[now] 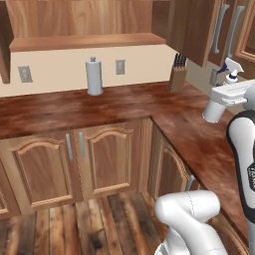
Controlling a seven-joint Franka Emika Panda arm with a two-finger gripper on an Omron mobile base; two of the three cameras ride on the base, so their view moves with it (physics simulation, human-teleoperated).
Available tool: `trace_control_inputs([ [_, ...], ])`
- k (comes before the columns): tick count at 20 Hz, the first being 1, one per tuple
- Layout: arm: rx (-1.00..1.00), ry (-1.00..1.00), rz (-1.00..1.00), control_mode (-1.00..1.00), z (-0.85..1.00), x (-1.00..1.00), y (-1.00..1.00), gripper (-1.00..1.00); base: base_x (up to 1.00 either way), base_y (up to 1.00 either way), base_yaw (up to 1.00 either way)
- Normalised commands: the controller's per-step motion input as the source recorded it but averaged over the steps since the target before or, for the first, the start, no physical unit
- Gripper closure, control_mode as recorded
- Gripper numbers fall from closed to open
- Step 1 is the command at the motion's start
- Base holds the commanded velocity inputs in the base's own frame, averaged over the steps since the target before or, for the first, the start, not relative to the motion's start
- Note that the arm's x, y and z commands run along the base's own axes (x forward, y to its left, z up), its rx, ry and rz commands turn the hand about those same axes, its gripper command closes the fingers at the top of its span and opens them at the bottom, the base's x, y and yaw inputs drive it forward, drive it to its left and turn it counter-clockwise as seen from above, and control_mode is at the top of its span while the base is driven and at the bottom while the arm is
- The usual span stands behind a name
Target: Move the cutting board and knife to the sink. Then move spray from the cabinet to the counter.
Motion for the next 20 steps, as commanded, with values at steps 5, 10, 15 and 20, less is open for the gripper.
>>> trace_control_inputs([
  [5,0.0,0.02,-0.06,-1.0,-0.27,0.0,-0.13,1.0,0.0,-0.06,-0.03],
  [10,0.0,0.02,-0.09,-1.0,-0.59,0.0,-0.19,1.0,0.0,0.0,0.0],
  [15,0.0,0.0,-0.07,-1.0,-0.58,0.0,-0.1,1.0,0.0,0.0,0.0],
  [20,0.0,0.03,-0.07,-1.0,-0.5,0.0,-0.19,1.0,0.0,0.0,0.0],
])
